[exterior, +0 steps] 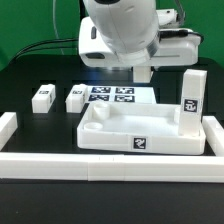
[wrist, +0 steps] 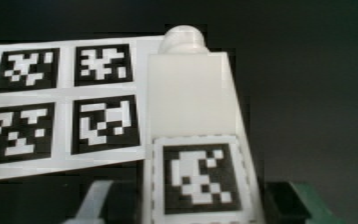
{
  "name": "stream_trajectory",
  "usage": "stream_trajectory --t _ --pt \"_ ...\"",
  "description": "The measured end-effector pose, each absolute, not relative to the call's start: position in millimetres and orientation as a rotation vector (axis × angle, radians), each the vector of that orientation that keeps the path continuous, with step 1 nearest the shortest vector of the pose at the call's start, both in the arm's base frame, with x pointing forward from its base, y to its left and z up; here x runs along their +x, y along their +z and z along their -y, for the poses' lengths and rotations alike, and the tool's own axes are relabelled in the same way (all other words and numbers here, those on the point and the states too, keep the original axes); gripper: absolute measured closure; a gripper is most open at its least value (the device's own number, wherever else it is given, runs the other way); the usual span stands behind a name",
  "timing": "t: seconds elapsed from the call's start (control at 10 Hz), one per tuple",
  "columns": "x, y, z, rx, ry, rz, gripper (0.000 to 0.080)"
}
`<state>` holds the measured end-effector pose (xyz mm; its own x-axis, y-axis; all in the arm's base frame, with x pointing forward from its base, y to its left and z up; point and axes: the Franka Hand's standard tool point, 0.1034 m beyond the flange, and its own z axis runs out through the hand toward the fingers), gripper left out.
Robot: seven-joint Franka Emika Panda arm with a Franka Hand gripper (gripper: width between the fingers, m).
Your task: Assemble desk
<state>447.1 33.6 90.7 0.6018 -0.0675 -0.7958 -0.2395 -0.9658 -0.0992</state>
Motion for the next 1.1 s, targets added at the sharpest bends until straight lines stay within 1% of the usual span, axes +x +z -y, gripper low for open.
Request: stream_trajectory --t 0.1,0.2,0.4,0.5,0.6,0.7,0.8,0.9,1.0,1.1 --pt "450.6 86.6 -32.2 -2.649 1.261 -0.251 0.0512" --pt "459.7 82.9 -28.5 -2.696 1.156 -0.24 0.0512" --pt "478.8 109.8 -21.3 -2.728 1.039 -0.239 0.0512" --pt "489.9 113.0 -19.6 -2.763 0.951 -0.244 0.0512" --pt "492.2 108.1 -19.8 -2.816 0.824 -0.254 0.0512" --pt "489.4 107.6 -20.1 -2.846 0.739 -0.261 0.0512" --pt "492.4 107.1 -19.0 -2.871 0.659 -0.268 0.0512" --pt "498.0 106.4 -17.7 -2.915 0.51 -0.275 0.0512" --pt "498.2 106.8 -16.8 -2.938 0.42 -0.28 0.0512" --pt "500.6 113.5 -15.2 -2.942 0.379 -0.278 0.0512"
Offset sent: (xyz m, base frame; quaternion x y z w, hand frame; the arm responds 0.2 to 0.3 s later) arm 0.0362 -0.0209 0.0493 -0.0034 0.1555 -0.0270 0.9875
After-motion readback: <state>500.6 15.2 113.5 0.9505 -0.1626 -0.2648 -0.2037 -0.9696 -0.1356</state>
